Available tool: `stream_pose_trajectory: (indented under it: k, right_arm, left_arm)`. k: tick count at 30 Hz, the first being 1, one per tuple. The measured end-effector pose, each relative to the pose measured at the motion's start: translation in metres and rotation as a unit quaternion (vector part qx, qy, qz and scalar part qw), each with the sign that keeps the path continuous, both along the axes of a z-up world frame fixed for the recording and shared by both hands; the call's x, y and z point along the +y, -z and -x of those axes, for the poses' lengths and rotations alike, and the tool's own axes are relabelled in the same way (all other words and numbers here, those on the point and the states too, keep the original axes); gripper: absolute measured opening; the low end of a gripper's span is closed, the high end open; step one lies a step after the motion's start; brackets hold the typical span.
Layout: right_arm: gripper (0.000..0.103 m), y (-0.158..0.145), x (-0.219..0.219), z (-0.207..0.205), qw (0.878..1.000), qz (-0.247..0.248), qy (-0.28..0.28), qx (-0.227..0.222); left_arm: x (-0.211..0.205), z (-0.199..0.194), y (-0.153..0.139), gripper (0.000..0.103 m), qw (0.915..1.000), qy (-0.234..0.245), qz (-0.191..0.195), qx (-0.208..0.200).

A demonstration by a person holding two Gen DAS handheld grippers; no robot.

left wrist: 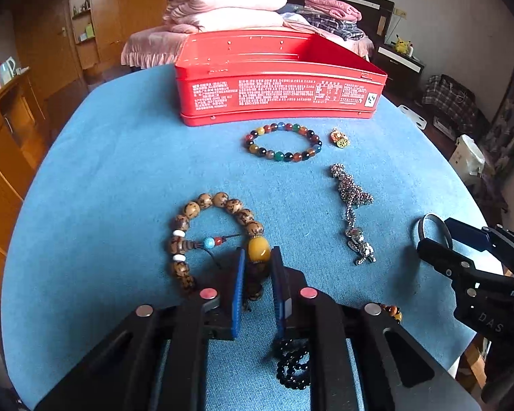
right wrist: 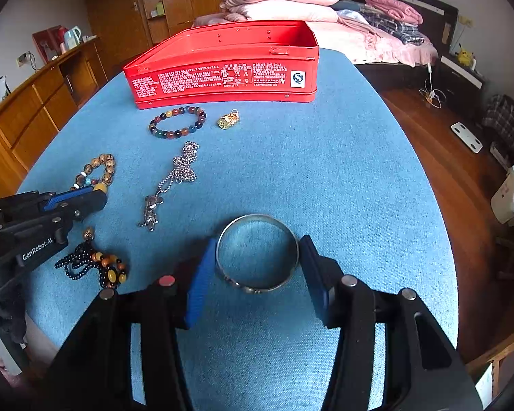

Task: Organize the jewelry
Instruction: 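Carry the bangle and wooden bead bracelet into the red tin while opening both tools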

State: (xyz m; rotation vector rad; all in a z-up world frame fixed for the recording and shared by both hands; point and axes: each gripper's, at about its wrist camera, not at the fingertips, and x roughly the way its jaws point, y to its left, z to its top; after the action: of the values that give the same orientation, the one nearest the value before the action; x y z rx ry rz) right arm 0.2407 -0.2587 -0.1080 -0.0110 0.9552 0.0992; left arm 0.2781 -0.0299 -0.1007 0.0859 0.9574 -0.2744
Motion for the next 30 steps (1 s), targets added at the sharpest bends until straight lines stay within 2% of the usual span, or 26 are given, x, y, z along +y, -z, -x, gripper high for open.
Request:
stream_pose_trajectory:
  k: [2,5,7,8,15,30]
  right_arm:
    - [0.050,0.001,0.001,0.000,1.000,0.003,-0.001,-0.001]
    - [0.050,0.003,0.004,0.001,1.000,0.013,-0.004,-0.009]
    - [0.049,0.003,0.003,0.001,1.000,0.012,-0.003,-0.010]
    - [0.048,0.003,0.003,0.001,1.000,0.012,-0.003,-0.011]
    - [0.048,-0.001,0.003,0.005,1.000,0.011,0.001,-0.011]
    - [0.048,-0.035,0.008,-0.007,0.999,0.017,-0.008,-0.044]
  left_arm:
    - [-0.004,-0.002,0.001,0.027,1.0000,0.002,-0.005,-0.005]
    - [-0.006,-0.003,0.002,0.026,0.9999,-0.003,-0.004,-0.010]
    - [-0.002,-0.002,0.002,0.014,0.9999,-0.008,0.001,-0.010]
    - [-0.001,-0.003,0.001,0.013,0.9999,-0.010,0.007,-0.008]
    - [0.010,0.005,-0.003,0.013,0.9995,-0.020,0.023,-0.007]
    - [0.021,0.002,-0.043,0.013,0.9962,-0.034,0.056,-0.057]
